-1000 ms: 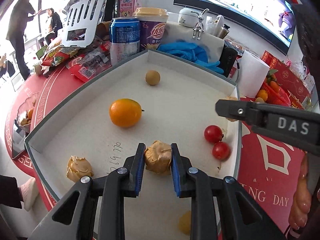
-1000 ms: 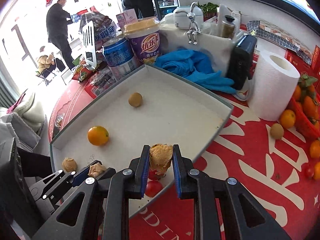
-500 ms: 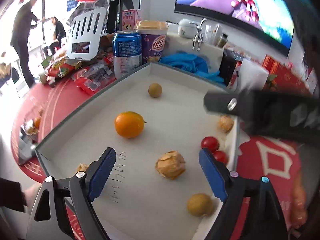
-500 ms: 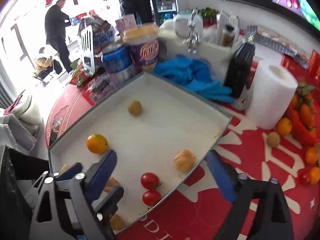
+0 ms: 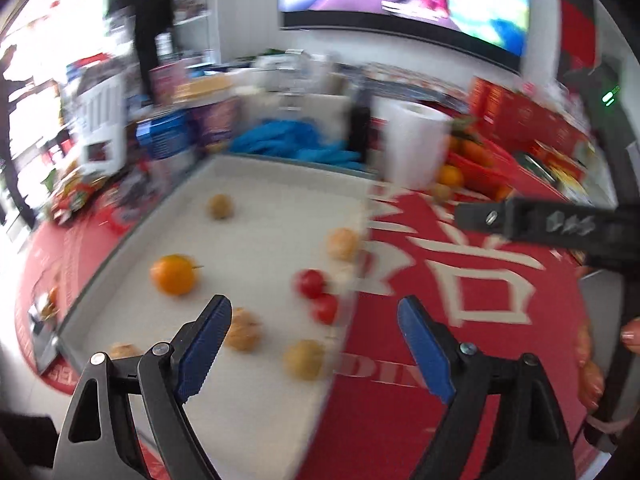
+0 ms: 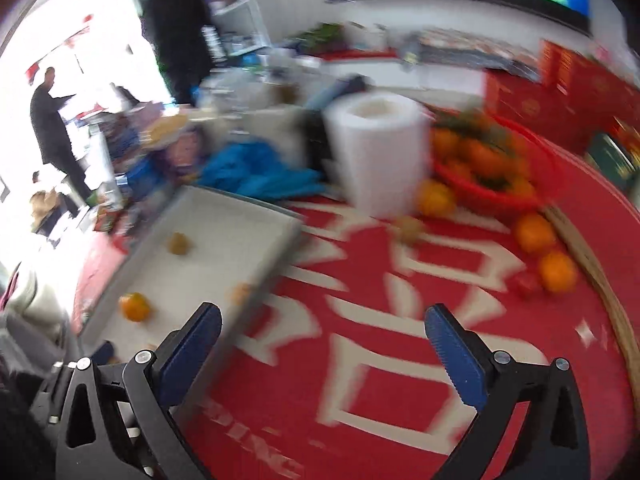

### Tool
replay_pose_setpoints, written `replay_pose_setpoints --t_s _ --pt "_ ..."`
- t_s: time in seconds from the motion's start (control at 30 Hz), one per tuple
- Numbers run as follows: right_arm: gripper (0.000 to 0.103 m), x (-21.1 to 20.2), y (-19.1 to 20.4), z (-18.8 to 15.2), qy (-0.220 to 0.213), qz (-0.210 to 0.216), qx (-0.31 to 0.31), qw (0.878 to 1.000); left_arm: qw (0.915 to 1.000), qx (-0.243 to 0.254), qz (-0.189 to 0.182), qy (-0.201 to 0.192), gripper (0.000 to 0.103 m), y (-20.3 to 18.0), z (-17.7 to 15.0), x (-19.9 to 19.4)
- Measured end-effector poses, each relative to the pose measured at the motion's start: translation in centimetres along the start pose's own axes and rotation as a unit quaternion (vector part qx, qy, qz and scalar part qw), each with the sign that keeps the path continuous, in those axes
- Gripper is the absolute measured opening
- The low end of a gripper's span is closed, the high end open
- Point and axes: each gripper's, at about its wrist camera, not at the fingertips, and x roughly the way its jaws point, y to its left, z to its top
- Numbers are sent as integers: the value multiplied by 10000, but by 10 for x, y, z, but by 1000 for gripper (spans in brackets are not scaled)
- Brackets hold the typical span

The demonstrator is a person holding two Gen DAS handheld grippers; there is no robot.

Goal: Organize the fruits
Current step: 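Move both open tools back over the fruit on the table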

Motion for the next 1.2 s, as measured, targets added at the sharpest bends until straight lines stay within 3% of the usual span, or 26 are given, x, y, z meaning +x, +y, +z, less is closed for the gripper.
replay_pose_setpoints --t_s 0.17,0.33,0.43,0.6,0.97,1.2 --pt "102 -1 -56 -27 298 -808 184 9961 9978 451 -348 332 88 -54 4 16" --pt "102 -6 -101 -49 366 -1201 544 9906 9959 563 -277 645 88 -93 4 44" --pt "102 -8 -106 -53 216 -1465 421 9881 9950 606 -200 769 88 -107 5 63" --pt "103 -9 -108 -53 109 -1580 390 9866 9954 379 -272 832 88 -106 9 80" --pt "103 -7 -107 -57 -24 -1608 403 9862 9965 154 -115 820 102 -96 11 88" --pt "103 -8 -107 -58 -25 -1609 399 9862 9965 152 -110 821 102 -95 10 88"
